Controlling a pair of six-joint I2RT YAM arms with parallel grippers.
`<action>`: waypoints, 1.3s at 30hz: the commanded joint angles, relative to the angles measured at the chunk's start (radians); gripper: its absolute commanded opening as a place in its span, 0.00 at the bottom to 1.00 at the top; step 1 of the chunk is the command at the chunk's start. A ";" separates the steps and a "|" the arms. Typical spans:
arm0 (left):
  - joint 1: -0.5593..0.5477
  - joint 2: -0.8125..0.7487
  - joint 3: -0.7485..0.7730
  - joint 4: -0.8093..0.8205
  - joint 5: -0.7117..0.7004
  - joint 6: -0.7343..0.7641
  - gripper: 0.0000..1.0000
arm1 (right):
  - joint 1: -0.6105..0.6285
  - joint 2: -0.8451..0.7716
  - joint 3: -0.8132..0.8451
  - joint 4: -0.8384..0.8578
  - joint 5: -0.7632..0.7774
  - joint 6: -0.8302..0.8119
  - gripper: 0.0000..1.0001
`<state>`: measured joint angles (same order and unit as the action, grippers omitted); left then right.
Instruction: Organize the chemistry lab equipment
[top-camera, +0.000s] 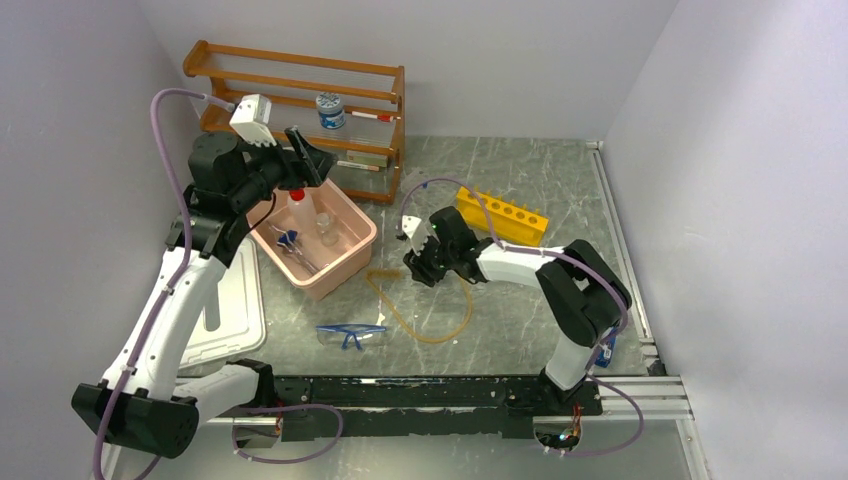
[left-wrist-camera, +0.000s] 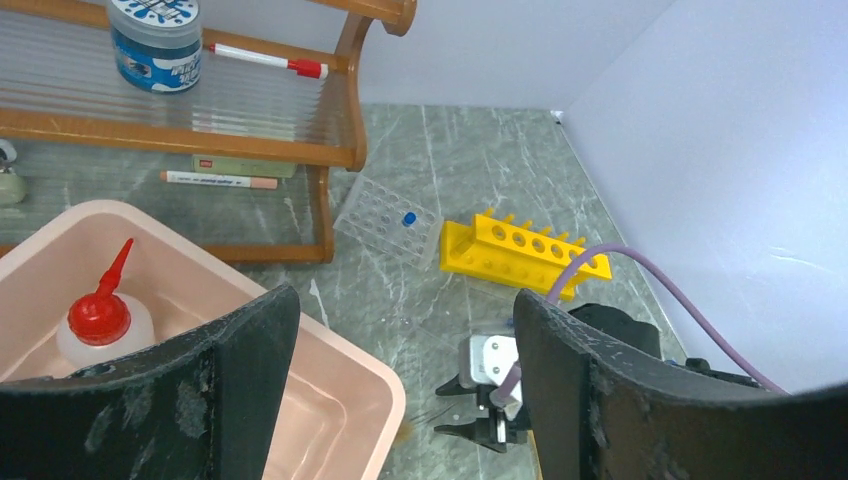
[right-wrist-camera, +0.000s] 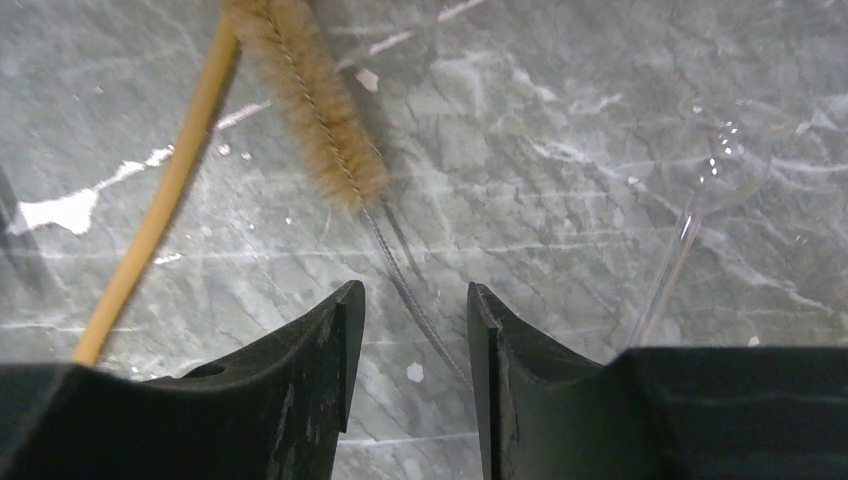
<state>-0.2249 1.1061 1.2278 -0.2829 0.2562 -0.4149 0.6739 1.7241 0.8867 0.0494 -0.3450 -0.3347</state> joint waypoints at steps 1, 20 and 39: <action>0.004 -0.003 0.003 0.055 0.048 0.011 0.81 | 0.009 0.037 0.060 -0.120 0.079 -0.068 0.46; 0.004 0.015 0.010 0.106 0.139 -0.011 0.79 | 0.017 0.053 0.101 -0.301 0.016 -0.138 0.00; 0.003 0.051 -0.026 0.251 0.251 -0.139 0.86 | -0.021 -0.470 -0.126 0.104 0.131 0.082 0.00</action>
<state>-0.2249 1.1526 1.2263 -0.1204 0.4316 -0.5129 0.6662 1.3182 0.7906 -0.0154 -0.2504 -0.3573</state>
